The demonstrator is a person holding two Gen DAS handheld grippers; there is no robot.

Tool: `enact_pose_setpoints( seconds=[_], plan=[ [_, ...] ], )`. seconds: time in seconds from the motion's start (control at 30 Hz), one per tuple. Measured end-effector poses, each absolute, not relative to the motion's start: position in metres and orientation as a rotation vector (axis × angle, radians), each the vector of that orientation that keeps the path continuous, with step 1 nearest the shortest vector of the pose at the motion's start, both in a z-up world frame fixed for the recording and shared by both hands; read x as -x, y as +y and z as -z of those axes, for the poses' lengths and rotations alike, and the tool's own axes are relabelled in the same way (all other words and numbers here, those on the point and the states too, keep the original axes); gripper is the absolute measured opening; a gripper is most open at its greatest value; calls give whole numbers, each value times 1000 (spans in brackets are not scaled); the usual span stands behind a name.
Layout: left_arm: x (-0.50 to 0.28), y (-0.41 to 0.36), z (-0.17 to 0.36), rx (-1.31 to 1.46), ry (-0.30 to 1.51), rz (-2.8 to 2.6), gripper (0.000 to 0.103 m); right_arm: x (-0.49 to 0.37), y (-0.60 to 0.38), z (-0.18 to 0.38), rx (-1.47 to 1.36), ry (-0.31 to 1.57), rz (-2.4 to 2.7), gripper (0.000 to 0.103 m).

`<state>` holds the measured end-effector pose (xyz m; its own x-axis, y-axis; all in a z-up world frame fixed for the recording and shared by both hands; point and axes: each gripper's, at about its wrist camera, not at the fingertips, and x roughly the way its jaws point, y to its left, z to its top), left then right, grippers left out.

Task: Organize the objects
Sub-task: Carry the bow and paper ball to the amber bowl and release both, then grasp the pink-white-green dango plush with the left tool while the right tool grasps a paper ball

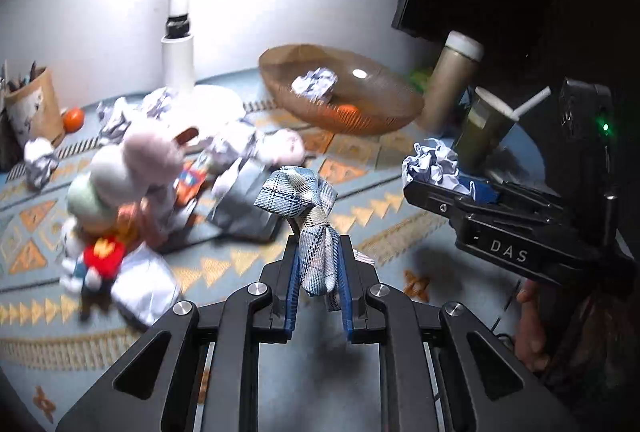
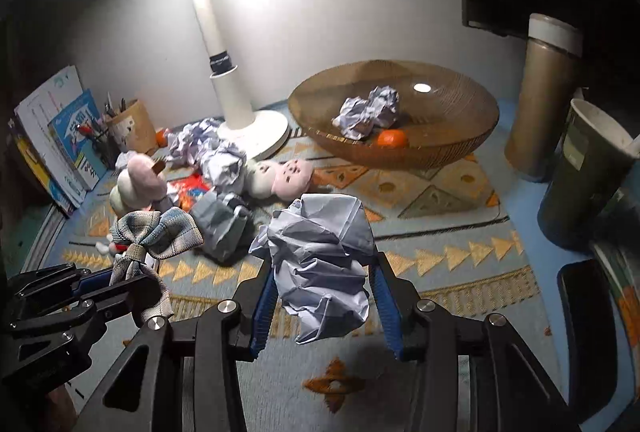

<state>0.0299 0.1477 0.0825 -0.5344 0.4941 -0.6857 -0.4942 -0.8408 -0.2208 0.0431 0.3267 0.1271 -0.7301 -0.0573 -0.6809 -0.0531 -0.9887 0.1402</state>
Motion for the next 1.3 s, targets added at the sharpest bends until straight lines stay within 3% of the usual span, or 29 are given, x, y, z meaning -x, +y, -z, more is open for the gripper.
enact_pose_setpoints(
  seconds=[0.2,0.4,0.43,0.47,0.57,0.83,1.1,1.13,1.23,1.3],
  plan=[
    [56,202,-118,969,-127,-2335,14,22,378,-155,-1117,-349,3063,44],
    [112,253,-101,976,-91,-2358,17,77,399,-143,-1202,-351,3136,45],
    [117,259,-97,976,-74,-2373,20,81,402,-141,-1204,-369,3139,50],
    [122,264,-94,979,-63,-2392,30,84,406,-139,-1202,-389,3140,66],
    [133,270,-88,989,-73,-2392,41,84,414,-136,-1202,-434,3141,75],
    [103,243,-100,964,-133,-2370,41,47,405,-154,-1125,-470,3091,75],
    [17,163,-141,828,-223,-2411,42,-13,331,-164,-1083,-378,2961,75],
    [5,151,-144,824,-231,-2421,48,-18,318,-165,-1080,-359,2945,75],
    [-31,106,-149,788,-276,-2517,93,-31,283,-161,-1068,-308,2884,75],
    [-52,70,-146,755,-300,-2617,94,-36,260,-149,-1061,-242,2882,75]
  ],
)
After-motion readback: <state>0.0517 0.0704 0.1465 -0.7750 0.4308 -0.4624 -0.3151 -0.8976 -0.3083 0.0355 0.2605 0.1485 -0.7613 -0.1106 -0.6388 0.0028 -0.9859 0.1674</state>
